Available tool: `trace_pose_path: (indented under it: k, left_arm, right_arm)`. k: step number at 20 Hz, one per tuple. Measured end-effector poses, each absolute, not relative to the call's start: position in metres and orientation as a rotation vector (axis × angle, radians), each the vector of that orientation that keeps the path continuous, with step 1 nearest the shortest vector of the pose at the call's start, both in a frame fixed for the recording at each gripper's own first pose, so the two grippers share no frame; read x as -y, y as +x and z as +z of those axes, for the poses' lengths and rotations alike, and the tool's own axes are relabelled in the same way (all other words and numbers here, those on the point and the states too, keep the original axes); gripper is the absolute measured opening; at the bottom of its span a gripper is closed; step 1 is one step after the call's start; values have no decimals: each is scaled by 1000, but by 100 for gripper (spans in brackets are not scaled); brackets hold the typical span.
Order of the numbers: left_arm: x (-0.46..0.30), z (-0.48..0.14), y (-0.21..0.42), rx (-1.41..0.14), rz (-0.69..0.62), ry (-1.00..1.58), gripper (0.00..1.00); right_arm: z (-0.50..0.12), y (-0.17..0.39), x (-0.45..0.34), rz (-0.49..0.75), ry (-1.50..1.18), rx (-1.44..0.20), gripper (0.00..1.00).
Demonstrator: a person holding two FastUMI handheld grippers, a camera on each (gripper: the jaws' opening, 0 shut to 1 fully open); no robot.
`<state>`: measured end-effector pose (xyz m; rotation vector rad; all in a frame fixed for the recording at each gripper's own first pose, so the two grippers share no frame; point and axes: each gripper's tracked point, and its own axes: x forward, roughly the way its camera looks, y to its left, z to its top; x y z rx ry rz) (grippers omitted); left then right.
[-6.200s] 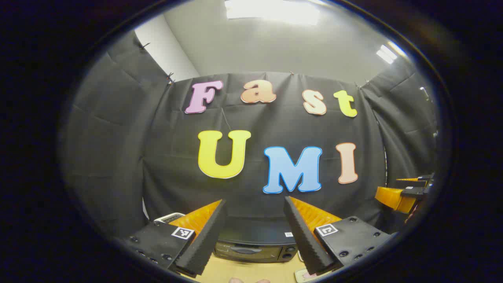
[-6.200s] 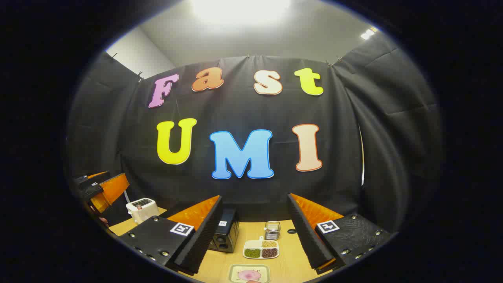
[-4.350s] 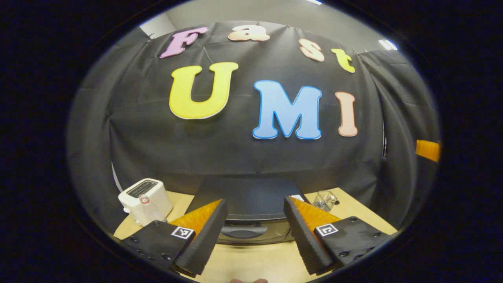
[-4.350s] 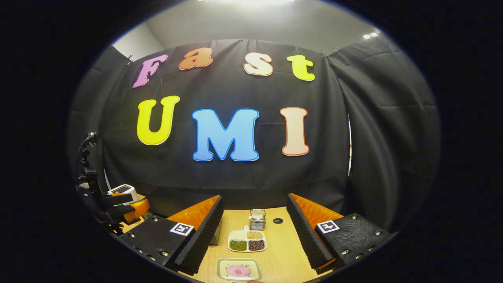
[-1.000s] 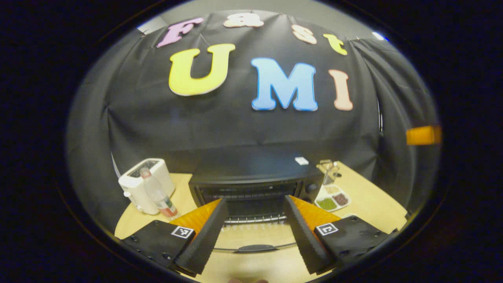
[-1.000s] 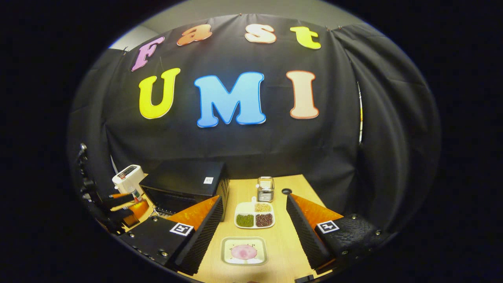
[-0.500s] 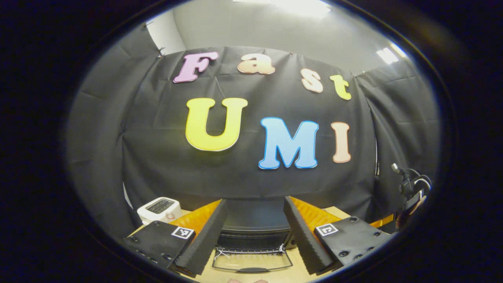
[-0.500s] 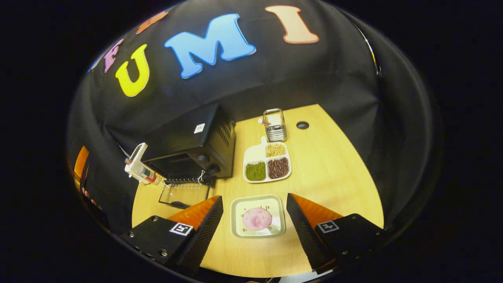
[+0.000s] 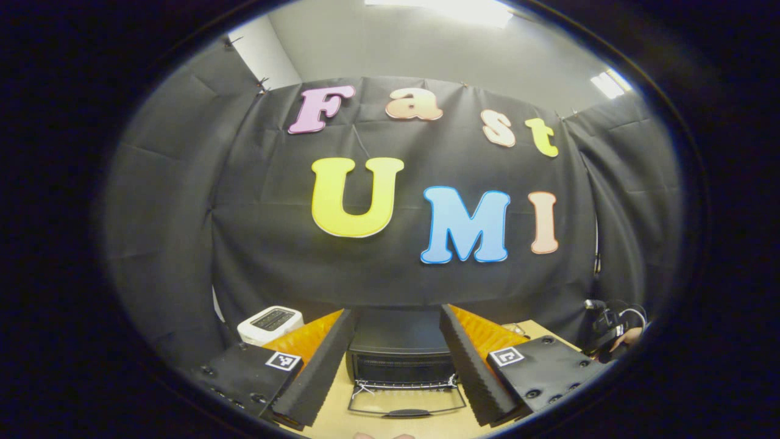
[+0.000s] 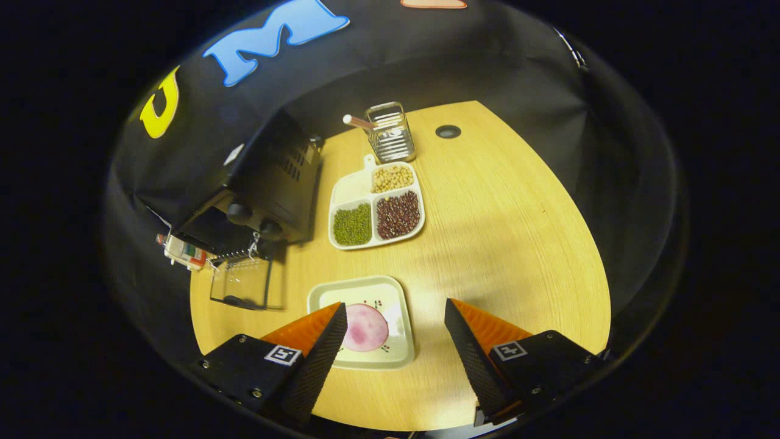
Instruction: Open the electric oven with the left hand, put the food in, and close the electric oven.
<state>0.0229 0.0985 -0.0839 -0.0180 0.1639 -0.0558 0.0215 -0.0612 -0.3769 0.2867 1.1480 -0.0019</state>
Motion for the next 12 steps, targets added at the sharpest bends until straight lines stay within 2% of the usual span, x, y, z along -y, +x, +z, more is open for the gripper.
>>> trace_pose_path:
  k: [1, 5, 6, 8, 11, 12]
  left_arm:
    - [-104, -85, 20, -170, -46, -19, 97]
    - [-124, -93, 12, -196, 1, -20, 97]
    - [-129, -95, 9, -202, 12, -21, 100]
    - [-138, -99, 3, -211, 32, -28, 100]
    - [-154, -105, -6, -227, 65, -55, 100]
    - [-158, -109, -9, -234, 76, -65, 97]
  right_arm:
    - [-388, 20, 62, -5, 265, -1183, 98]
    - [-419, 18, 64, 3, 213, -1290, 96]
    - [-426, 18, 65, 1, 201, -1314, 93]
    - [-435, 16, 60, 12, 190, -1349, 77]
    - [-446, 15, 54, 26, 146, -1388, 73]
    - [-449, 15, 54, 28, 124, -1396, 74]
